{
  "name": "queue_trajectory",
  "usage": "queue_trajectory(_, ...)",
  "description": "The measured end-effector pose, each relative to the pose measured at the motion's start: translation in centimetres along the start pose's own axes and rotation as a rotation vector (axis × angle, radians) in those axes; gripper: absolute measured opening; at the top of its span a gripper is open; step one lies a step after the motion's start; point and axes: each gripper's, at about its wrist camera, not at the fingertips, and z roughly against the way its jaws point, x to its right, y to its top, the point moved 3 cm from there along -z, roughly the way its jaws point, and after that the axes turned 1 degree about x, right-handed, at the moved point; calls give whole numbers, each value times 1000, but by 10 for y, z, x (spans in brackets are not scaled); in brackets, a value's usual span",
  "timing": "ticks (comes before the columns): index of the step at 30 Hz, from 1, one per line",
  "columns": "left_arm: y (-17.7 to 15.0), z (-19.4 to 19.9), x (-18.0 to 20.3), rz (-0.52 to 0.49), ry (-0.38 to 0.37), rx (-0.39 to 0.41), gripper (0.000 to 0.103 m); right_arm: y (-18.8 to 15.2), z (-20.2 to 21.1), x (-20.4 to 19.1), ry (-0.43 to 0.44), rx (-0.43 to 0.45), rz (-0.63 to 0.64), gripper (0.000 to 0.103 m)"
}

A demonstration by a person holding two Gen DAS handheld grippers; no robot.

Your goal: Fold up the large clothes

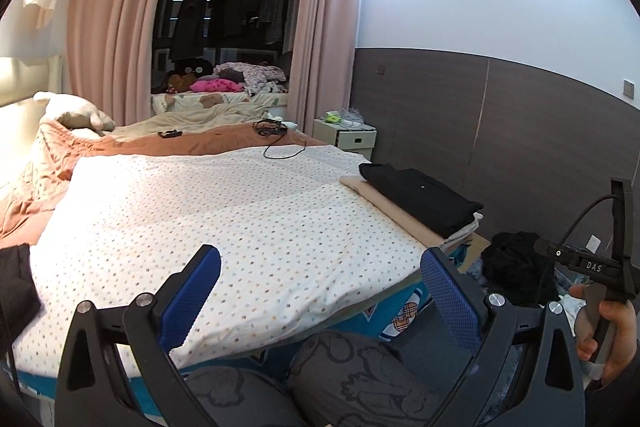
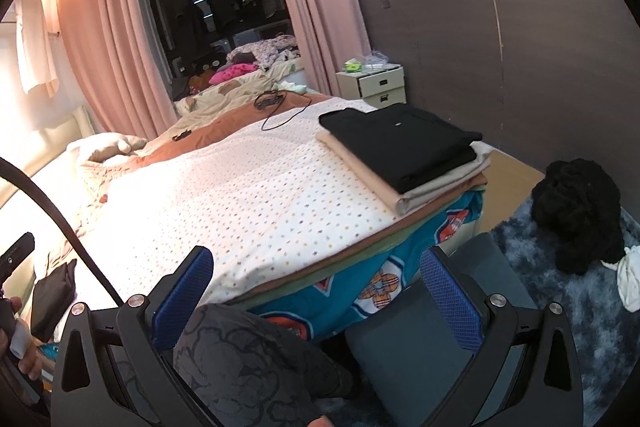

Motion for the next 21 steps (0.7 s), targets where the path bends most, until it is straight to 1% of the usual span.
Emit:
queue_trajectory(5, -15, 6, -7, 22, 42, -3, 102, -11, -1, -11, 10, 5, 16, 103)
queue_trajectory(9, -21, 9, -10, 14, 124, -19, 102, -16, -5, -17, 21, -2, 25, 103)
queue_trajectory(16, -31, 17, -11, 24, 131, -9, 102, -16, -10, -29, 41, -12, 31, 103)
queue_trajectory(21, -32, 18, -13, 36, 127, -8, 102, -16, -10, -34, 44, -9, 35, 103)
